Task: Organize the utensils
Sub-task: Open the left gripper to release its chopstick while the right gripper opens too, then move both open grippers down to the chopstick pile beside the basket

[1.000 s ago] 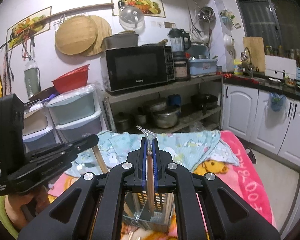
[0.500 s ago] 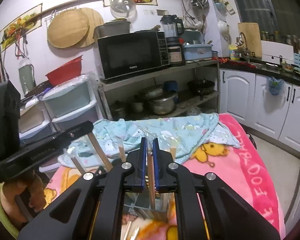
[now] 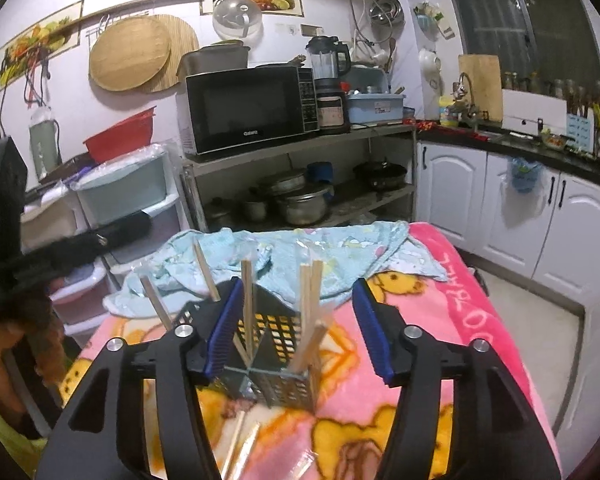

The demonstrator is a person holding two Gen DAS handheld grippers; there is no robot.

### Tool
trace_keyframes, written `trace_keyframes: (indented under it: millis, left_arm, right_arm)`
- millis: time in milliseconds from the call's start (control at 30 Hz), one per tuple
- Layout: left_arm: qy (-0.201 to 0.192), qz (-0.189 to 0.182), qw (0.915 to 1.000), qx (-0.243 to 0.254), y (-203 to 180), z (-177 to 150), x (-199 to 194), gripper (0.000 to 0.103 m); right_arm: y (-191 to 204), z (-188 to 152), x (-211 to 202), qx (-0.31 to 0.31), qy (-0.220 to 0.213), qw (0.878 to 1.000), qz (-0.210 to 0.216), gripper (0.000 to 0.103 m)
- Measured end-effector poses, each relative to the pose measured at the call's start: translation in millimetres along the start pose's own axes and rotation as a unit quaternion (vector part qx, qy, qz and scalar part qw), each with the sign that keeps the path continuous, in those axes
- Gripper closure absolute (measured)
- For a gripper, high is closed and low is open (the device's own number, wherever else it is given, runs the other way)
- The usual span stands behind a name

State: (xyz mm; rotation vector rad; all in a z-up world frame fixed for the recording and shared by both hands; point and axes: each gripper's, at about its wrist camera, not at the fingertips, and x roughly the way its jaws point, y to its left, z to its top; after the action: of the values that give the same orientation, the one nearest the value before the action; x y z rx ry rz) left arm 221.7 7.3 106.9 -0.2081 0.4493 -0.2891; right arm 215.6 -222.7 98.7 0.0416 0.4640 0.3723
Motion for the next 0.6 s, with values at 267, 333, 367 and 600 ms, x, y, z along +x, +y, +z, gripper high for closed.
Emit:
trace_keyframes:
  millis: [267,333,367,600]
  left_arm:
    - [-0.001,0.013,0.9997,-0.021,11.3,-6.7,-24.6,0.011]
    - [0.0,0.017,0.9997,-0.018,11.2,-10.8,-29.0,0.011]
    - [0.001,0.019,0.9997,-0.017,11.6,-13.0,-30.8,0.011]
    - [0.011,0.027,0.9993,-0.022,20.1,-27.4,-41.0,0.011]
  right_arm:
    - [-2.0,-14.0,-14.4,-0.001,0.004,1.0,-0.012,0.038]
    - [-2.6,-16.4,-18.3,-0.001,0.002,1.0,-0.015,0.037]
    - [-2.4,-16.9,-19.7,-0.001,0.002,1.0,-0.015,0.037]
    - [-1.4,-22.9,-27.7,0.0,0.004,1.0,-0.018,0.033]
